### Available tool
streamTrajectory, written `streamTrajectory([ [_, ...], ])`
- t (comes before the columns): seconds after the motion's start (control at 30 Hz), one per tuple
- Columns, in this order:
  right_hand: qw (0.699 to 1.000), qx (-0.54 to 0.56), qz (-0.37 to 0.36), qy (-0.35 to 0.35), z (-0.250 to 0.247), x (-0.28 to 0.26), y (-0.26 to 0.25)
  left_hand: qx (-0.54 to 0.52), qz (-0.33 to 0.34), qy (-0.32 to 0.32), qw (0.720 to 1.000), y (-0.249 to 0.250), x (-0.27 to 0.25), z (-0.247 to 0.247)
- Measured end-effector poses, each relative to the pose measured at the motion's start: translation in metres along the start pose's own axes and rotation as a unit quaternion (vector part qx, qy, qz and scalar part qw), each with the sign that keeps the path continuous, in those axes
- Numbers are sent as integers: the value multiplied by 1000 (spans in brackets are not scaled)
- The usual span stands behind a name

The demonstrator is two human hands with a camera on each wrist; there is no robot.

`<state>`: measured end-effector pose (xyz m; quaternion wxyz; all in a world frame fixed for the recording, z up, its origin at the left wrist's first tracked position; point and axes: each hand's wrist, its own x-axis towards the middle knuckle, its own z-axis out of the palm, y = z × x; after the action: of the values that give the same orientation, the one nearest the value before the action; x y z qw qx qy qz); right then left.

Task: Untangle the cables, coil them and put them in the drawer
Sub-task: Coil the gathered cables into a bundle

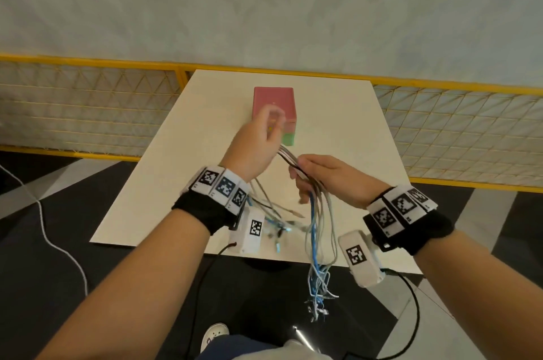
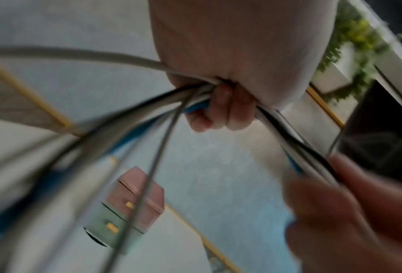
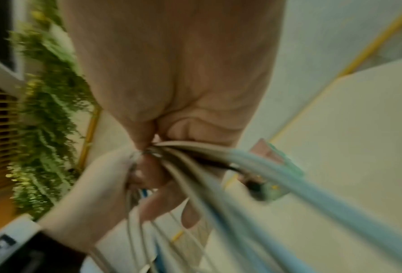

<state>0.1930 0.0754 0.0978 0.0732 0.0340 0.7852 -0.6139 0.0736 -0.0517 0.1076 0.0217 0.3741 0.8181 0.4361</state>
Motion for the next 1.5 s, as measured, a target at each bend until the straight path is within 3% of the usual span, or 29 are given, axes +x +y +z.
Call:
streamTrajectory([
  [0.13,998,-40,-24,-47,0,-12,29,-85,-14,68,994,-4,12,-17],
  [0.23,991,-130,-15,22,3,0,36,-87,9,70,994,0,11,-22],
  [0.37,931,-343,-1,127,2,21,30,-60,31,68,995,2,3,-23],
  [0.43,941,-313,18,126,1,26,25,-76,0,95,993,-6,5,-29],
  [0.5,982,-168,35,75,3,23,21,-97,-42,128,986,-18,9,-37],
  [0.57,998,-38,49,-2,7,17,21,-112,-71,143,981,-29,11,-43],
  [0.63,997,-46,52,-29,9,13,25,-106,-80,139,981,-37,10,-45],
  [0.7,990,-130,56,-13,8,13,25,-82,-79,135,984,-45,7,-42],
  [0.83,948,-315,20,48,2,13,11,86,-139,76,984,-63,4,-36],
  [0.9,940,-331,-7,78,4,16,2,189,-124,40,973,-61,5,-35],
  [0.97,932,-355,-19,71,7,22,-8,165,-8,32,986,-36,5,-29],
  [1.03,922,-385,-27,47,11,26,-21,62,67,-41,995,-3,1,-20],
  [1.13,932,-359,-42,40,13,27,-37,60,26,-176,982,21,-4,-5],
  [1.23,973,-226,-43,21,8,23,-40,63,39,-201,977,16,1,-5],
  [1.3,982,-185,-47,-3,0,21,-35,97,74,-197,973,11,7,-9],
  [1.4,976,-212,-34,29,-12,19,-24,157,82,-172,969,2,13,-15],
  [1.5,941,-328,-25,81,-18,20,-8,184,51,-227,955,-8,14,-19],
])
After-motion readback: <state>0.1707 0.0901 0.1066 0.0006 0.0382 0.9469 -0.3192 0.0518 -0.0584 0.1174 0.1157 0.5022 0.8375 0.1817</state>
